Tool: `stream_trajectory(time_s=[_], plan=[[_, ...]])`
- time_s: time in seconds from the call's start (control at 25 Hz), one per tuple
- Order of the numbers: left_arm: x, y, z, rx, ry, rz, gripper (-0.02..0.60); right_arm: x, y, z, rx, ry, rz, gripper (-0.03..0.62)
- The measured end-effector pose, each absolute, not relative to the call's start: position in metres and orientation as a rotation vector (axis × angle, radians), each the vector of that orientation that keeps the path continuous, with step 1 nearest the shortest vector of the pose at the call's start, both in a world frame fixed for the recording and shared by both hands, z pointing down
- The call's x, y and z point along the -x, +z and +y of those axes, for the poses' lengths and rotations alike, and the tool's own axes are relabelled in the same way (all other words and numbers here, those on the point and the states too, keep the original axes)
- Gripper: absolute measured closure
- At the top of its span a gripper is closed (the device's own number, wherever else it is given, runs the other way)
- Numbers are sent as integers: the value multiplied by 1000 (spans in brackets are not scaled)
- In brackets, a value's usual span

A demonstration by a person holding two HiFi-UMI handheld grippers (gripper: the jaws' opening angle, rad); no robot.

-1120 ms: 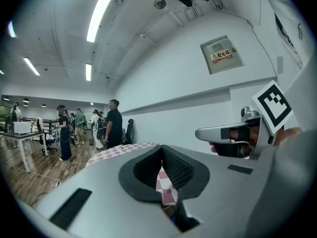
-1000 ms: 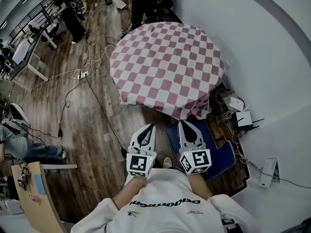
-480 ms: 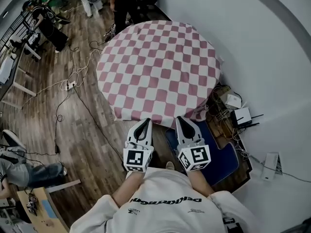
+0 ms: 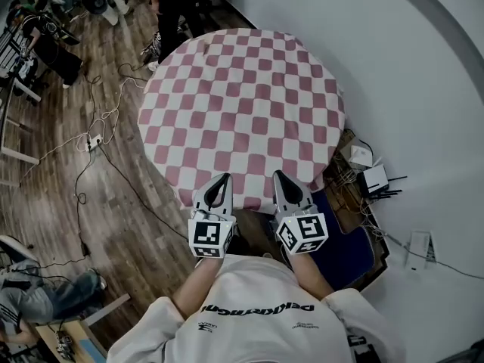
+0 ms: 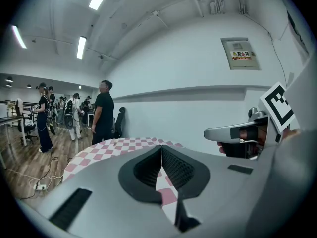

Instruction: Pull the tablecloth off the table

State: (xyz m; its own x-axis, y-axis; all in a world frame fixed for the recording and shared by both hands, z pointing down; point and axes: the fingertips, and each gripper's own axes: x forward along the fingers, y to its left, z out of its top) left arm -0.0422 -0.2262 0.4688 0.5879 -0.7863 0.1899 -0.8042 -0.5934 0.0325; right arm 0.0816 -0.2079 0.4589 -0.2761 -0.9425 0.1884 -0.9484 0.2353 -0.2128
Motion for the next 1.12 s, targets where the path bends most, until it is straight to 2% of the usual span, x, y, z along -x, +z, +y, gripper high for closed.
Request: stream_trajectory(time_s=[0.52, 0.56, 0.64, 0.72, 0.8, 0.92, 1.12], plan=[[78, 543, -369, -2567, 363, -1274, 561, -75, 535, -346, -1928, 597, -2241, 552], [77, 548, -380, -2559, 371, -1270, 542, -76, 543, -355, -1925, 605, -2220, 543], [76, 562, -402, -2544, 396, -1267, 447, -77, 560, -374, -1912, 630, -2190, 492], [75, 576, -424, -2524, 428, -1267, 420, -78, 578, -394, -1897, 666, -2169, 402], [73, 592, -444, -2503, 473, -1267, 389, -82, 594, -414, -1892, 687, -2141, 341], [71, 615, -473, -2472, 522, -1274, 326, -90, 620, -442, -1891, 713, -2085, 307], [62, 650, -509, -2431, 573, -1253, 295, -109, 660, -477, -1880, 742, -1999, 296]])
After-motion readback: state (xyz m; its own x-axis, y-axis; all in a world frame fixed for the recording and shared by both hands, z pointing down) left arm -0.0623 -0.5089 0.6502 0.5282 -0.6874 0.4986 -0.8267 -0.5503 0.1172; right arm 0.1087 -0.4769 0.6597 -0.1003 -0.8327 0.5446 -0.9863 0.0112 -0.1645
